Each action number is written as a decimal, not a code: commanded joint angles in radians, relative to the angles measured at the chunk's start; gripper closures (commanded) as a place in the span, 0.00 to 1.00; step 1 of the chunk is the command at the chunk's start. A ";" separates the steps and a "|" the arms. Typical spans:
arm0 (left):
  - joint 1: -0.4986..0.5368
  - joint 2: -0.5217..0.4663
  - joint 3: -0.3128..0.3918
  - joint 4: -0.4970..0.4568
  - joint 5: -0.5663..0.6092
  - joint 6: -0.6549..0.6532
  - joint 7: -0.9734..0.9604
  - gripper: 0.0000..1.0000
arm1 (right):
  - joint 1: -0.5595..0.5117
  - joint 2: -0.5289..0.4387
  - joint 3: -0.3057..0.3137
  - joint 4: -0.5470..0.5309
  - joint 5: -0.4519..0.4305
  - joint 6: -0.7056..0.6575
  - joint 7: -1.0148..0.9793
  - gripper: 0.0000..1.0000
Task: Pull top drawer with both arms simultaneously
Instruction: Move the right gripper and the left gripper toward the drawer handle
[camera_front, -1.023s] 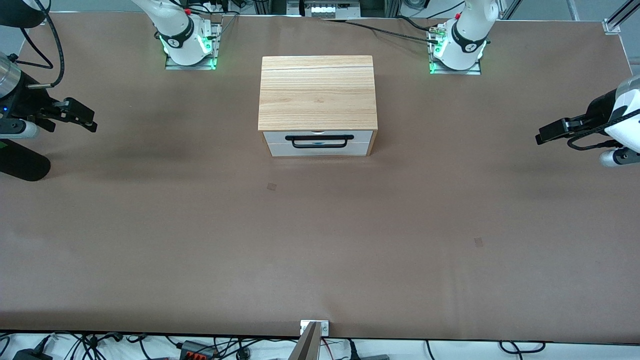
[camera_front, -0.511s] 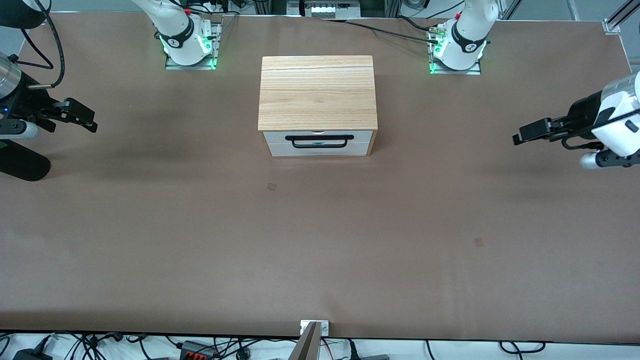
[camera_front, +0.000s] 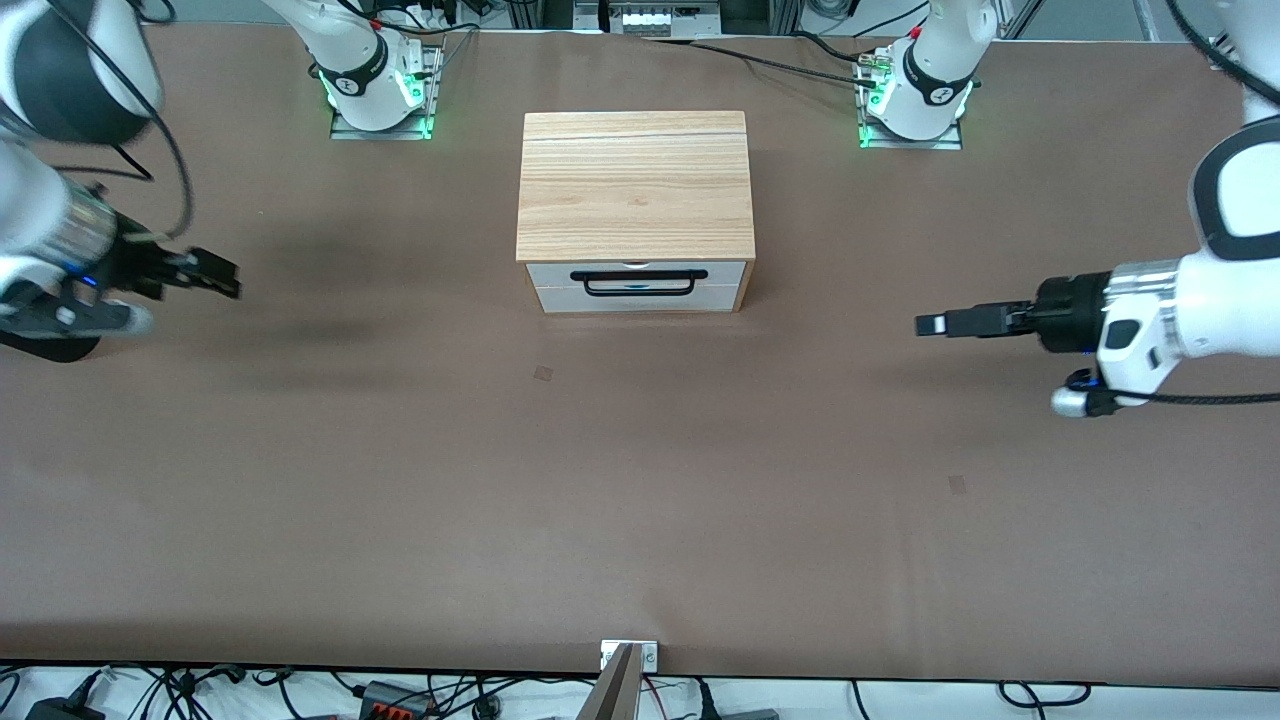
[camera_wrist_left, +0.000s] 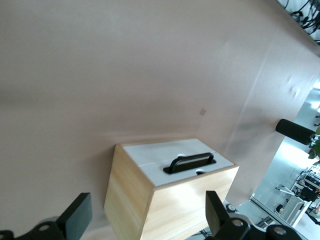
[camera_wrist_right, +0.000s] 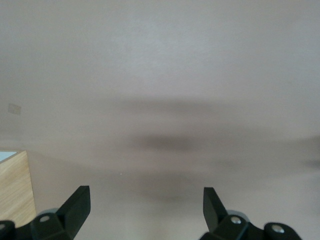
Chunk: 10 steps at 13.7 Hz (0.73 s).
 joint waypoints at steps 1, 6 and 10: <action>-0.011 0.047 -0.007 -0.005 -0.072 0.071 0.180 0.00 | 0.056 0.072 0.006 0.033 0.011 -0.008 -0.017 0.00; -0.076 0.119 -0.033 -0.061 -0.269 0.341 0.288 0.00 | 0.159 0.193 0.007 0.132 0.242 0.044 -0.011 0.00; -0.068 0.165 -0.036 -0.125 -0.449 0.383 0.599 0.00 | 0.205 0.282 0.009 0.126 0.477 0.093 -0.086 0.00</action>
